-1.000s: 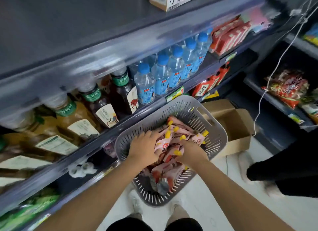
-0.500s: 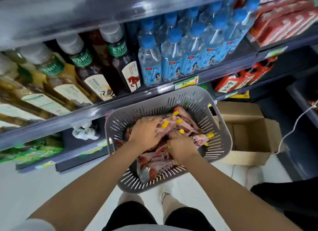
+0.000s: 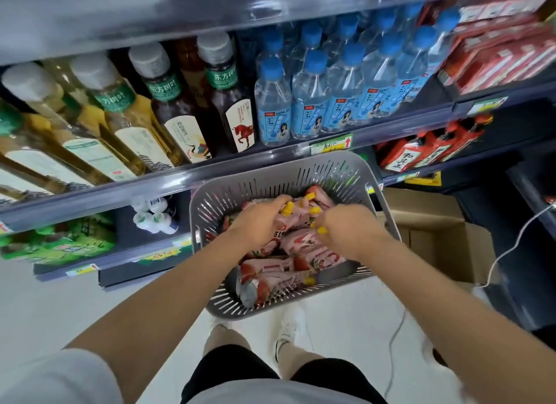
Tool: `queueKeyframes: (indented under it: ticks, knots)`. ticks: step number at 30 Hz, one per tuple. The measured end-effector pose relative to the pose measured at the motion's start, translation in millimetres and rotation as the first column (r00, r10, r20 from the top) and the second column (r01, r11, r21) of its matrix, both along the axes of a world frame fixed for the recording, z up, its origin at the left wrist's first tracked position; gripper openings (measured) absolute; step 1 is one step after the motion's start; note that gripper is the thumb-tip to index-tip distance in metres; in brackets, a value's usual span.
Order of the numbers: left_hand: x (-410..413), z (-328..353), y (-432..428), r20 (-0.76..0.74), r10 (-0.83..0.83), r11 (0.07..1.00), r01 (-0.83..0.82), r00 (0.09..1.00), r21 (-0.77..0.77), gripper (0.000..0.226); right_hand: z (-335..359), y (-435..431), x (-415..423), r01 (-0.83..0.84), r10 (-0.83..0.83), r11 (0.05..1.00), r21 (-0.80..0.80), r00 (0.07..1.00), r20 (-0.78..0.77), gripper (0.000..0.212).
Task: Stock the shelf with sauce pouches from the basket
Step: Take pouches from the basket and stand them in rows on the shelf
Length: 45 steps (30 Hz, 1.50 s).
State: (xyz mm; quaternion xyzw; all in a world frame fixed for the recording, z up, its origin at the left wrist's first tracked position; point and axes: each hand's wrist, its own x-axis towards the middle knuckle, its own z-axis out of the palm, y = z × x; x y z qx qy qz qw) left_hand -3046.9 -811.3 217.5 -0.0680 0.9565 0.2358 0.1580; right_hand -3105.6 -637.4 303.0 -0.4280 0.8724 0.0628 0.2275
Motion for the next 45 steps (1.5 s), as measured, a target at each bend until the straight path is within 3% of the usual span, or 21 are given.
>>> queueKeyframes:
  ticks: [5, 10, 13, 15, 18, 21, 24, 28, 32, 35, 37, 40, 45]
  knots:
    - [1.3, 1.4, 4.3, -0.003, -0.035, 0.999, 0.035, 0.999, -0.001, 0.069, 47.8, 3.7, -27.4, 0.017, -0.019, 0.997, 0.077, 0.999, 0.029, 0.019]
    - [1.2, -0.2, 10.8, -0.016, -0.073, 0.996, 0.072, 0.997, -0.056, 0.079, 0.1, 9.3, -27.6, 0.021, -0.032, 0.983, 0.184, 0.998, 0.056, 0.017]
    - [0.4, -1.1, 13.8, -0.004, -0.065, 0.995, 0.064, 0.998, -0.080, 0.072, -38.0, 22.0, -27.1, 0.153, -0.163, 0.978, 0.142, 0.985, 0.061, 0.011]
    - [0.1, -2.2, 18.7, -0.013, -0.057, 0.994, 0.056, 0.998, -0.099, 0.062, -50.1, 31.2, -31.6, 0.308, -0.306, 0.951, 0.006, 0.941, 0.145, 0.004]
    - [0.5, -4.5, 27.7, -0.029, -0.022, 0.985, 0.017, 0.999, -0.173, 0.066, -56.0, 46.7, -33.1, 0.600, -0.486, 0.783, -0.166, 0.756, 0.438, 0.032]
    - [0.3, -4.6, 33.2, -0.028, 0.021, 0.970, -0.027, 0.999, -0.243, 0.074, -64.1, 58.7, -26.8, 0.638, -0.521, 0.764, -0.095, 0.697, 0.493, 0.037]
    - [0.8, -3.5, 32.7, -0.009, 0.037, 0.970, -0.038, 0.999, -0.240, 0.060, -72.8, 63.2, -26.8, 0.686, -0.533, 0.705, -0.180, 0.680, 0.503, 0.035]
    - [12.2, 2.2, 16.0, -0.014, 0.135, 0.988, -0.136, 0.991, -0.080, 0.038, -65.7, 56.1, -28.6, 0.548, -0.413, 0.821, -0.163, 0.766, 0.492, 0.015]
    - [40.9, 15.2, -9.0, -0.076, 0.227, 0.969, -0.218, 0.971, 0.117, 0.030, -27.6, 34.5, -25.9, 0.325, -0.242, 0.934, -0.150, 0.881, 0.406, 0.034]
    - [61.5, 40.9, -18.9, -0.135, 0.338, 0.899, -0.277, 0.931, 0.338, 0.024, 6.9, 9.2, -21.4, 0.186, -0.132, 0.973, -0.137, 0.935, 0.330, 0.017]
    - [72.9, 66.8, -27.1, -0.202, 0.416, 0.851, -0.301, 0.887, 0.430, 0.025, 29.1, -11.3, -13.2, 0.122, -0.078, 0.982, -0.145, 0.957, 0.278, 0.024]
    - [94.1, 110.4, -48.1, -0.319, 0.435, 0.851, -0.268, 0.842, 0.452, 0.032, 64.0, -43.5, 6.1, 0.094, -0.048, 0.978, -0.188, 0.970, 0.237, 0.036]
    - [156.8, 174.7, -99.7, -0.457, 0.485, 0.853, -0.288, 0.745, 0.435, 0.032, 119.9, -98.4, 54.1, 0.074, -0.002, 0.936, -0.344, 0.979, 0.205, 0.029]
